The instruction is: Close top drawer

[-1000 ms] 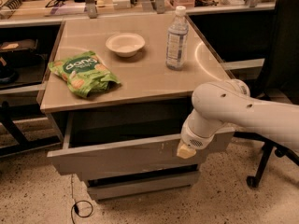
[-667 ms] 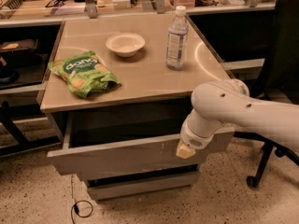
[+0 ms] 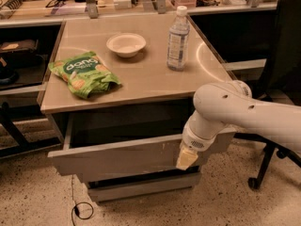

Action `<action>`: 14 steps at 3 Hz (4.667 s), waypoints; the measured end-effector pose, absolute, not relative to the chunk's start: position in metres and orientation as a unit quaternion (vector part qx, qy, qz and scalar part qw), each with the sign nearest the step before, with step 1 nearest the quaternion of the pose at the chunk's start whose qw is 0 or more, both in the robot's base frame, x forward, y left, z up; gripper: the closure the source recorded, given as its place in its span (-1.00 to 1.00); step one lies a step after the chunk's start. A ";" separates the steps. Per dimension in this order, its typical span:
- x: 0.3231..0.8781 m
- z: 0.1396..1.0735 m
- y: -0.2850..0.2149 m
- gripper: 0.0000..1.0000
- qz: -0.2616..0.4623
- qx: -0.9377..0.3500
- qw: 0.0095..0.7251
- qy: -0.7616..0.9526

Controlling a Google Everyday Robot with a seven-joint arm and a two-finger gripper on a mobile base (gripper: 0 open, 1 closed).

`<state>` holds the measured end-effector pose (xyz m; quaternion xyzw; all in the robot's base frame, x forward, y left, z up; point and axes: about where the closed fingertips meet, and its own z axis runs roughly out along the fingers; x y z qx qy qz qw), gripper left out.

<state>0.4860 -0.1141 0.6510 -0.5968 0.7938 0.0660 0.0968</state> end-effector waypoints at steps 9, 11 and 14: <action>0.546 0.651 -0.110 1.00 0.041 -0.603 0.105 0.790; 0.546 0.651 -0.110 0.16 0.041 -0.603 0.105 0.790; 0.546 0.651 -0.110 -1.00 0.041 -0.603 0.105 0.790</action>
Offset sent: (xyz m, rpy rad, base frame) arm 0.0000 0.0000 0.0000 0.0000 0.0000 0.0000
